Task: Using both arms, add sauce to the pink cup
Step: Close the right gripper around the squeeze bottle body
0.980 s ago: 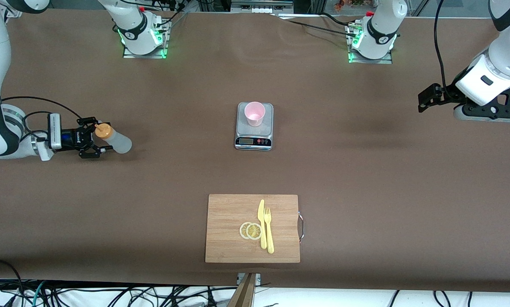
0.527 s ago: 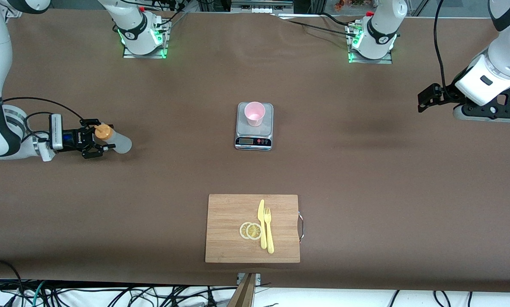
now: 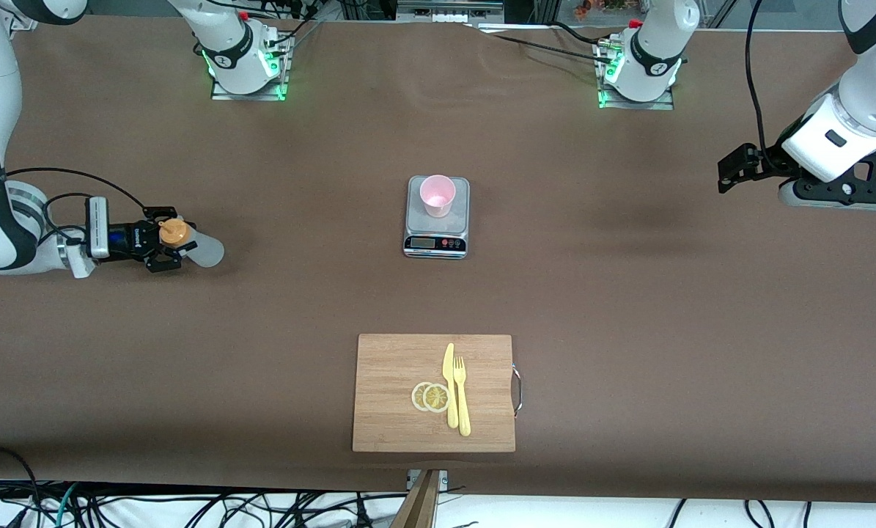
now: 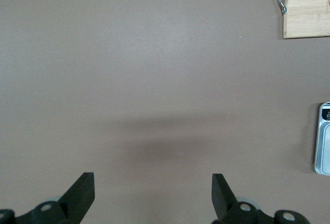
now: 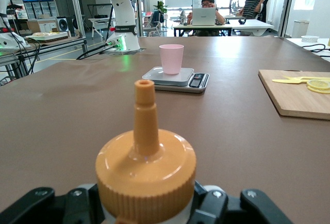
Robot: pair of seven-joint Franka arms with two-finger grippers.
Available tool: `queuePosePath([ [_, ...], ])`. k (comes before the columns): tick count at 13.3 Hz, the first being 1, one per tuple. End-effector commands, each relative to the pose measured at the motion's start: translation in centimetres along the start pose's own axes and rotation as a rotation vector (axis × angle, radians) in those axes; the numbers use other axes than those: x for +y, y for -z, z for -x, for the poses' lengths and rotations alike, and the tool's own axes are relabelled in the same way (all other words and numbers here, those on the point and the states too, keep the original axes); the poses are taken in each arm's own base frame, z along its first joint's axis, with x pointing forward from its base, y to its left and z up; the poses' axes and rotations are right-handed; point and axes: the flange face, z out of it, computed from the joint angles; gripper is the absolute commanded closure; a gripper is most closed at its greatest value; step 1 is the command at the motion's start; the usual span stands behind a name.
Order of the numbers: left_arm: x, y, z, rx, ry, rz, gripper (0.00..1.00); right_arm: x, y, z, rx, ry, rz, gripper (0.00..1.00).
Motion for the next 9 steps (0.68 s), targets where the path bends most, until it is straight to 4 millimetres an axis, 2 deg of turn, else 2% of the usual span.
queuePosePath([
  [1, -0.3, 0.6, -0.4, -0.005, -0.014, -0.018, 0.0, 0.1, 0.3, -0.5, 0.005, 0.017, 0.009, 0.67],
  [4, -0.2, 0.5, -0.4, -0.007, -0.015, -0.018, 0.0, 0.5, 1.1, -2.1, -0.019, 0.023, 0.01, 0.7],
  [7, -0.3, 0.5, -0.4, -0.007, -0.014, -0.018, 0.0, 1.2, 0.6, -3.1, -0.036, 0.015, 0.0, 0.71],
  [9, -0.3, 0.5, -0.4, -0.007, -0.014, -0.018, 0.0, 1.9, 0.4, -4.7, -0.051, 0.007, -0.009, 0.72],
])
